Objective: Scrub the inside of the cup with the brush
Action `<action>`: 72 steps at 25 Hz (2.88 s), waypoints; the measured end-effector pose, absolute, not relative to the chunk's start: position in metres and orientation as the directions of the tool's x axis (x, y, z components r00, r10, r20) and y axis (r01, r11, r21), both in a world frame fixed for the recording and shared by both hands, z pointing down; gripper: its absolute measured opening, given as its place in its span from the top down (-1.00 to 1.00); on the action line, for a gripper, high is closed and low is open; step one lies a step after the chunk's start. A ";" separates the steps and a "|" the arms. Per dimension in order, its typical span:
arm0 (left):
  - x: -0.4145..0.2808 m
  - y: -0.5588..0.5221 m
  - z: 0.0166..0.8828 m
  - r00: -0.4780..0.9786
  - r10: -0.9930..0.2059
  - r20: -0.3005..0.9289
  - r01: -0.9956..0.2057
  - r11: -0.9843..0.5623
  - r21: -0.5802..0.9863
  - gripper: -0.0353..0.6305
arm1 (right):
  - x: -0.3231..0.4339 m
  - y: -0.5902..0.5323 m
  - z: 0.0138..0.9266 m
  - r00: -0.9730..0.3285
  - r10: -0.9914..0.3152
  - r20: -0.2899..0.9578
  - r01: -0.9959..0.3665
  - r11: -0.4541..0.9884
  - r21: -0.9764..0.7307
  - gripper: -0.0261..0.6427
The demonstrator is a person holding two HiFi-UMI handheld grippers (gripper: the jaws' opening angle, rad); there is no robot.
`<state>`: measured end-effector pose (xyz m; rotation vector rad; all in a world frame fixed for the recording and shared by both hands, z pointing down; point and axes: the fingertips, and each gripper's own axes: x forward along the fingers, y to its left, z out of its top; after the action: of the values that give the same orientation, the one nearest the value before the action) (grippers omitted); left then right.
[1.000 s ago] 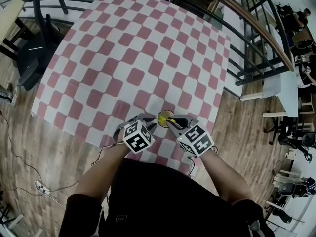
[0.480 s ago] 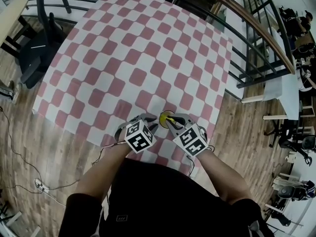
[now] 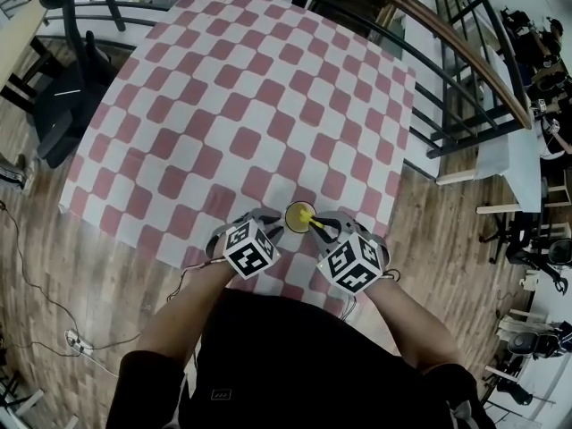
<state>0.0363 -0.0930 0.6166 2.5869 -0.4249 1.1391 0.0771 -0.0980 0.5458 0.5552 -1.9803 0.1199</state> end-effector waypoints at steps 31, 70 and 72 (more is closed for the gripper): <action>0.035 -0.095 0.616 0.659 -0.154 0.737 -0.380 -0.913 0.148 0.68 | 0.072 -0.127 0.504 -0.512 -0.416 0.752 -0.572 0.818 0.063 0.79; 0.038 -0.092 0.617 0.663 -0.150 0.734 -0.388 -0.907 0.164 0.67 | 0.095 -0.117 0.509 -0.539 -0.452 0.711 -0.748 0.645 -0.158 0.79; 0.037 -0.092 0.617 0.662 -0.151 0.734 -0.387 -0.908 0.163 0.67 | 0.088 -0.115 0.517 -0.539 -0.419 0.731 -0.724 0.674 -0.148 0.79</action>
<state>0.0371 -0.0924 0.6172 2.5748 -0.4288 1.0974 0.0876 -0.1152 0.5166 0.8757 -2.2060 0.5795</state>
